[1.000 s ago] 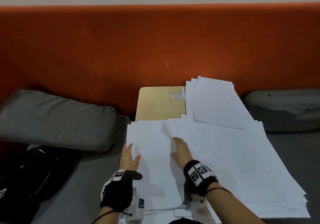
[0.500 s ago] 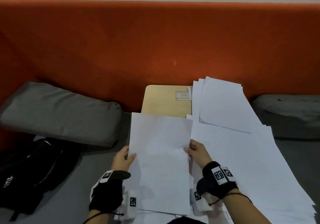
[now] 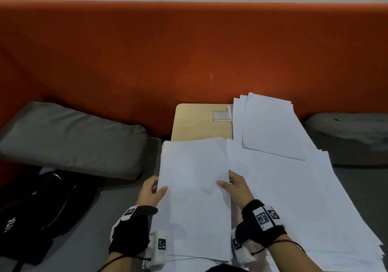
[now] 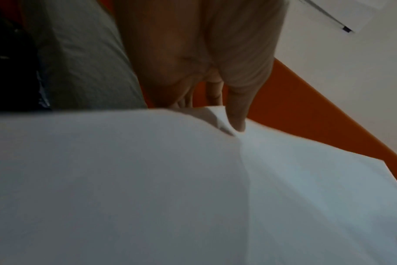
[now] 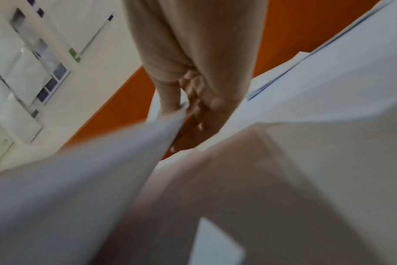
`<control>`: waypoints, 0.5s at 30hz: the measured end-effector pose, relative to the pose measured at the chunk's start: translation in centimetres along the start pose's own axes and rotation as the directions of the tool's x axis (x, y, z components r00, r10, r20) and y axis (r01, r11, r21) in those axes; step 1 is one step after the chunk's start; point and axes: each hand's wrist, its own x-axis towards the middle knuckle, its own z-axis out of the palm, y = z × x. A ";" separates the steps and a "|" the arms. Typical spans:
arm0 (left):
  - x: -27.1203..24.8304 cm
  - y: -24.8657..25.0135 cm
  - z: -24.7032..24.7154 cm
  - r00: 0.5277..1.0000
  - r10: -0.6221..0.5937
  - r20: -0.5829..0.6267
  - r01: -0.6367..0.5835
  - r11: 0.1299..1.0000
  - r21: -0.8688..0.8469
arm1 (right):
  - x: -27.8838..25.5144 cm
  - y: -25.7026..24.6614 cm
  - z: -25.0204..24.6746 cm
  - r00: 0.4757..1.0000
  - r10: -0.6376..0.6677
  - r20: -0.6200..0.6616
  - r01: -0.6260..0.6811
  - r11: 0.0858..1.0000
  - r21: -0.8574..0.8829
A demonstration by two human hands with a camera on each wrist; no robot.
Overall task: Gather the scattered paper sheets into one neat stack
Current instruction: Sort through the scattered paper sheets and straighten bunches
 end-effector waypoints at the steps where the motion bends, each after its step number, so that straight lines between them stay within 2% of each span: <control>1: 0.1 0.0 -0.3 1.000 -0.013 0.025 0.013 1.000 0.002 | 0.0 0.0 0.0 1.000 -0.021 -0.021 0.021 1.000 -0.007; 4: -0.5 1.1 -0.7 0.999 0.026 0.043 -0.026 1.000 0.002 | 0.5 0.4 0.3 0.993 -0.009 -0.114 -0.013 0.982 -0.190; 8: -1.2 1.8 0.0 0.987 0.122 0.107 -0.140 0.973 0.184 | 1.0 1.0 1.2 0.998 -0.002 -0.059 -0.021 0.923 -0.385; 10: -1.0 1.7 0.5 0.978 0.193 0.077 -0.206 0.951 0.231 | 1.3 1.4 1.4 0.997 -0.024 -0.069 -0.010 0.891 -0.454; 11: -1.0 1.9 0.6 0.975 0.214 0.053 -0.221 0.957 0.191 | 1.4 1.5 1.5 0.994 -0.031 -0.107 -0.022 0.885 -0.466; 13: -1.6 2.9 0.6 0.975 0.222 0.014 -0.221 0.973 -0.067 | 1.3 1.2 1.1 0.978 -0.042 -0.205 -0.044 0.915 -0.400; 15: -2.2 4.3 0.5 0.987 0.159 -0.037 -0.162 0.921 -0.356 | 0.5 -0.3 0.2 0.981 -0.026 -0.194 -0.010 0.984 -0.180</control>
